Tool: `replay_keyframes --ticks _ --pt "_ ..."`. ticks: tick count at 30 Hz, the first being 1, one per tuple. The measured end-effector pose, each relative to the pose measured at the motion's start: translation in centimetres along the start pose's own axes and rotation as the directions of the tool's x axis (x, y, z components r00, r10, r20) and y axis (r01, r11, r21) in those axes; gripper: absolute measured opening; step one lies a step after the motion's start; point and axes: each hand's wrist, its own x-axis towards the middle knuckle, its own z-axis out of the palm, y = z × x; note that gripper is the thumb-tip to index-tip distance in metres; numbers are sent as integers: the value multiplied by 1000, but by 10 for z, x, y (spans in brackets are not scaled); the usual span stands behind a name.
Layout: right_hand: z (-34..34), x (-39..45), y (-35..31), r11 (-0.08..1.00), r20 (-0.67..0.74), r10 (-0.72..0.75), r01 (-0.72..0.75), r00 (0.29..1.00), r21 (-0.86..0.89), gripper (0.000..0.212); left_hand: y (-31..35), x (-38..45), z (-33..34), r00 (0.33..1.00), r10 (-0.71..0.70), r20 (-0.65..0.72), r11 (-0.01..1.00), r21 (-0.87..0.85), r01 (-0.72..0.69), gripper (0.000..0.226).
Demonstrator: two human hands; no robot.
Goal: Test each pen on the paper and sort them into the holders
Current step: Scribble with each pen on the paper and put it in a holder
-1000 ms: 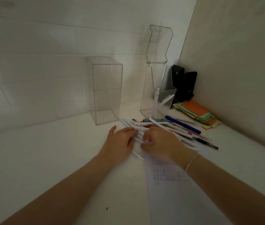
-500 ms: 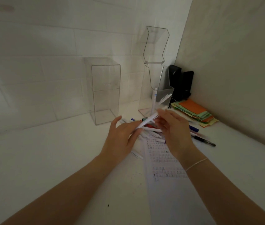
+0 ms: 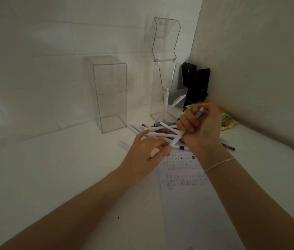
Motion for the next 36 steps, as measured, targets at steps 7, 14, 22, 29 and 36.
replay_keyframes --ticks 7,14,22,29,36 --pt "-15 -16 -3 953 -20 96 -98 995 -285 33 9 5 -1 994 101 32 995 -14 -100 33" --pt "-44 -50 2 574 -215 44 -201 976 -794 43 -3 -4 3 954 55 294 987 128 -96 44" --pt "-68 -71 23 494 -140 19 -131 990 -859 21 -17 -7 2 915 63 398 923 325 -205 38" --pt "-72 -74 37 270 -44 -147 -3 988 -963 29 -16 -7 4 917 53 396 931 313 -189 46" --pt "-70 -76 36 323 -79 -115 -38 990 -946 28 -16 -8 4 916 36 399 939 300 -168 48"
